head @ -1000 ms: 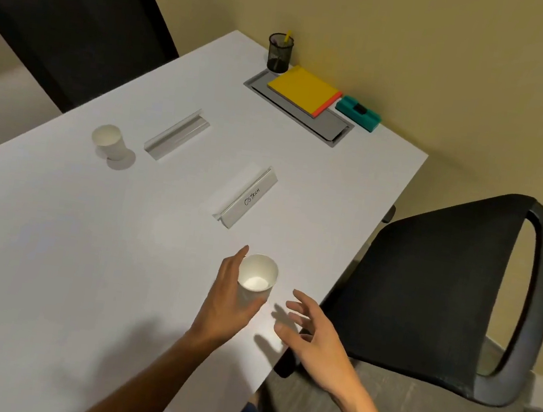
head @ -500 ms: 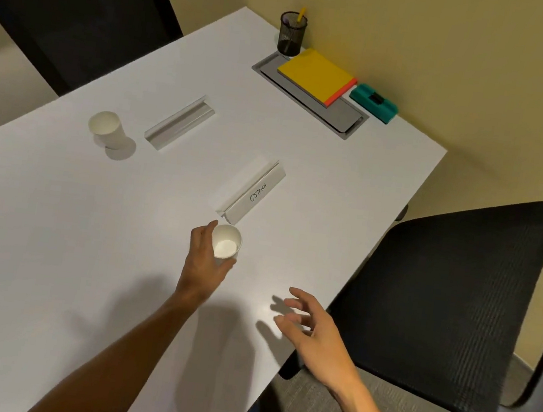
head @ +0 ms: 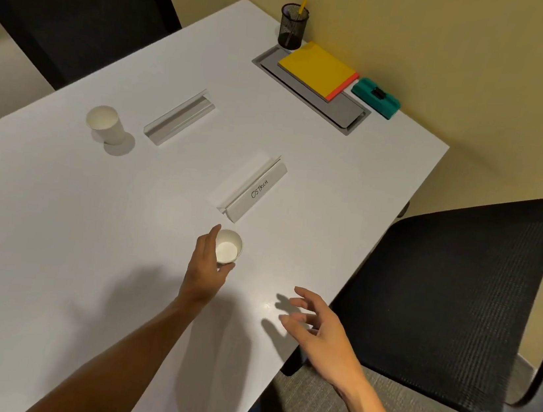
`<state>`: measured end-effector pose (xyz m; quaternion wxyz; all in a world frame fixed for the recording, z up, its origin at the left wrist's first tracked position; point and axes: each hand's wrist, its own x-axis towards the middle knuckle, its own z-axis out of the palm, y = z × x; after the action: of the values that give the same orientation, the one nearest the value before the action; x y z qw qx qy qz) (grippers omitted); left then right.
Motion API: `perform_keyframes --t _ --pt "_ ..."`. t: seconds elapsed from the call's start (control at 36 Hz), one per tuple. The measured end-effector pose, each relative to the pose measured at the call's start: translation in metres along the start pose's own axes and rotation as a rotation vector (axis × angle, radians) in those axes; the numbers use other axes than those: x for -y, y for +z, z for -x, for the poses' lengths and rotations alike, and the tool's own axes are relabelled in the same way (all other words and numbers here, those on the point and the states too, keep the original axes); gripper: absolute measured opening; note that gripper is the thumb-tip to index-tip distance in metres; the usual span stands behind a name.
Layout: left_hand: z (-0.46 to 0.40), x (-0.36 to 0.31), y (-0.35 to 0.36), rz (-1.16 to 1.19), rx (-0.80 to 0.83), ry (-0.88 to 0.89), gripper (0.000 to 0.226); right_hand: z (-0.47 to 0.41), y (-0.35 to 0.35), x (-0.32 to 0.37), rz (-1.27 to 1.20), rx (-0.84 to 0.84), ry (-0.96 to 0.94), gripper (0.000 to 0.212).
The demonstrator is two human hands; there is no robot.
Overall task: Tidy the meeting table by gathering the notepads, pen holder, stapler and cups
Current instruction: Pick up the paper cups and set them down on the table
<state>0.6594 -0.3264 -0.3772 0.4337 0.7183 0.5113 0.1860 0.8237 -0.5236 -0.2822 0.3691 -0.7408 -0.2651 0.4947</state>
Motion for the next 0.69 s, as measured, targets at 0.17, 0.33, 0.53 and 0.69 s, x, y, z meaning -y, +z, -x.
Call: perform_keyframes --t 0.17,0.33,0.53,0.69 --pt "-0.006 0.002 0.001 -0.028 0.006 -0.009 0.088 0.004 -0.002 0.001 0.012 -0.022 0.002 0.050" --pt "-0.001 0.007 0.004 -0.031 -0.001 -0.021 0.101 0.013 -0.006 -0.007 0.014 -0.045 0.017 0.050" --pt "0.015 0.015 0.000 -0.030 -0.042 -0.032 0.109 0.019 -0.007 -0.014 0.006 -0.060 0.037 0.049" --pt "0.037 0.008 0.001 -0.024 -0.115 -0.079 0.107 0.020 0.005 -0.004 -0.015 -0.027 -0.016 0.057"
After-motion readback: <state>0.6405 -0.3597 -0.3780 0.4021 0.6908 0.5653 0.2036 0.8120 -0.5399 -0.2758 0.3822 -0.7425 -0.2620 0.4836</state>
